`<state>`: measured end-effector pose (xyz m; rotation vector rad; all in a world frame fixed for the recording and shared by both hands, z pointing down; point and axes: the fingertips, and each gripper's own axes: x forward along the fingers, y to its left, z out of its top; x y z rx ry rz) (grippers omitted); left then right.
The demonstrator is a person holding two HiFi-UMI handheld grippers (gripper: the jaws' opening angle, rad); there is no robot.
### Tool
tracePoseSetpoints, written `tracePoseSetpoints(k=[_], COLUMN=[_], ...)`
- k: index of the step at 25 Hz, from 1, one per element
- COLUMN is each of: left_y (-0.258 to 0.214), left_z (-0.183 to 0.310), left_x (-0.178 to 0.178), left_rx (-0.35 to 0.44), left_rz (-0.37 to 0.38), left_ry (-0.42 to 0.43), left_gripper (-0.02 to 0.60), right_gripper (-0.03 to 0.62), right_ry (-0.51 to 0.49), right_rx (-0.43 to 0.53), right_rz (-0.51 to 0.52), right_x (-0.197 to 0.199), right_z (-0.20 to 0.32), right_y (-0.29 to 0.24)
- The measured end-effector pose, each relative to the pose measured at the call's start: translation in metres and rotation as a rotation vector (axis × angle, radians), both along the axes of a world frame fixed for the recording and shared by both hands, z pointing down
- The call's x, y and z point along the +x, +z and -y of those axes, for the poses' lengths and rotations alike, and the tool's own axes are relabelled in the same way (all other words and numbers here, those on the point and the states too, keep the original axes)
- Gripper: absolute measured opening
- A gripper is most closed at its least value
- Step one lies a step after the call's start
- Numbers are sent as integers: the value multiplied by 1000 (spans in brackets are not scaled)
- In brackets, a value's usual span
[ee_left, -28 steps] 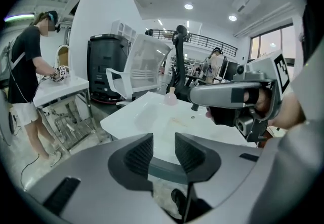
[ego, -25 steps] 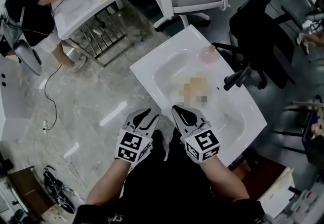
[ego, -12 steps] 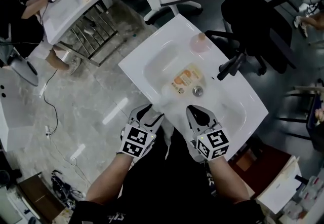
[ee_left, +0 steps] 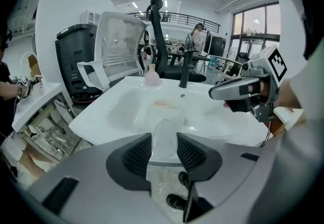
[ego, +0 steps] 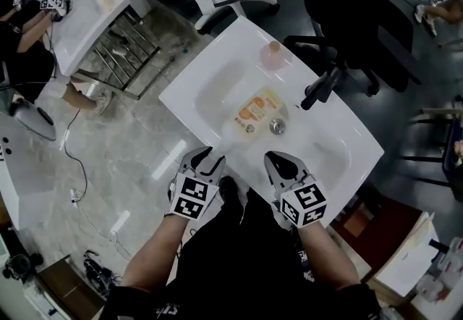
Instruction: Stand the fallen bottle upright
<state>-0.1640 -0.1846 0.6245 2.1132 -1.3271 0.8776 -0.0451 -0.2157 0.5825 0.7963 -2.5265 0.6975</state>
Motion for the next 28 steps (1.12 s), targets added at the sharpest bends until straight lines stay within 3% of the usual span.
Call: tracePoseSetpoints(k=[4, 9, 13, 21, 25, 28], left_y=[8, 4, -13, -68, -89, -98], left_z=[-1, 2, 11, 55, 75, 85], left_x=[1, 1, 6, 24, 42, 58], left_rx=[-11, -15, 11, 132, 170, 183], left_rz=[43, -1, -52, -91, -110, -125], left_ry=[-1, -15, -27, 10, 47, 69], left_gripper=[160, 158, 158, 155, 153, 153], right_gripper=[31, 32, 72, 232, 403, 491], right_ry=[-2, -10, -29, -125, -132, -140], right_rx=[-9, -8, -14, 121, 221, 300], right_rz=[13, 0, -22, -132, -154, -185], right_x=[-4, -2, 2, -3, -17, -26], right_z=[4, 7, 12, 34, 45, 53], right_y=[-3, -2, 9, 28, 22, 33])
